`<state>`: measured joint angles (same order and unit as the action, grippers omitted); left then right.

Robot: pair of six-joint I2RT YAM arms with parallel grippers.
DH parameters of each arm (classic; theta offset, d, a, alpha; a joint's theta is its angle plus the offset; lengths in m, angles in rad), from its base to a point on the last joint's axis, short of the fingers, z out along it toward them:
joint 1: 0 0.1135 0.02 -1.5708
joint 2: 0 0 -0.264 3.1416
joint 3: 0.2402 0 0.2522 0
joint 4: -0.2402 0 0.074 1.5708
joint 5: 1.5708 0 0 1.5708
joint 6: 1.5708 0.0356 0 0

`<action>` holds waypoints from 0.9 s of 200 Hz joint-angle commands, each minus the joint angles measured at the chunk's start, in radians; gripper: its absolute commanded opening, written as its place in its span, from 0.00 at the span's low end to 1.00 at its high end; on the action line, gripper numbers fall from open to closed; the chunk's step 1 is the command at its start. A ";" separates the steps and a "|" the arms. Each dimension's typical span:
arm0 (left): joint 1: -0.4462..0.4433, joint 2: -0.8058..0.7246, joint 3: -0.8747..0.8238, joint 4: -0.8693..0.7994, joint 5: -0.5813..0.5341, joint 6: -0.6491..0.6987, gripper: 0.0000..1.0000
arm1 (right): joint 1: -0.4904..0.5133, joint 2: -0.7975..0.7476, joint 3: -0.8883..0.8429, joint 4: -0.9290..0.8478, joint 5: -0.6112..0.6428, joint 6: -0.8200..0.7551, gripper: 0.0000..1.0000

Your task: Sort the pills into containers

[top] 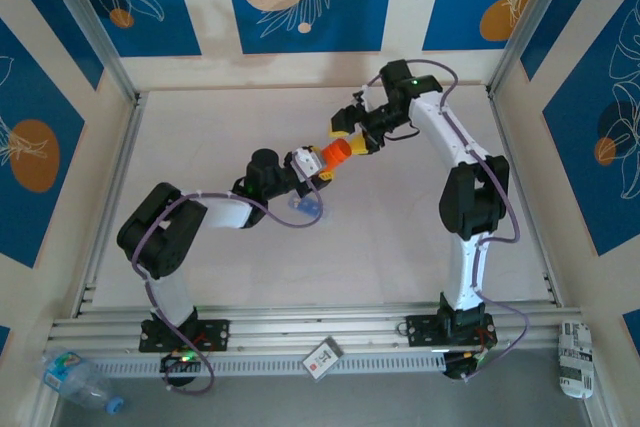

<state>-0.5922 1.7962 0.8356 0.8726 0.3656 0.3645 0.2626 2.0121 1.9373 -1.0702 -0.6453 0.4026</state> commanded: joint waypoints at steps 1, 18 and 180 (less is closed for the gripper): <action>-0.004 -0.012 0.030 0.061 0.027 -0.027 0.00 | -0.012 -0.072 0.041 -0.042 0.002 -0.009 0.84; -0.003 -0.010 0.031 0.071 0.026 -0.045 0.00 | -0.021 -0.086 0.039 -0.042 0.009 -0.011 0.86; 0.066 -0.026 0.152 0.077 0.419 -0.598 0.00 | -0.087 -0.520 -0.455 0.637 0.216 0.061 0.85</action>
<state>-0.5365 1.7878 0.9459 0.8989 0.6605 -0.1143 0.1467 1.5211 1.4937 -0.5224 -0.4480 0.5278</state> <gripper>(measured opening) 0.539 0.848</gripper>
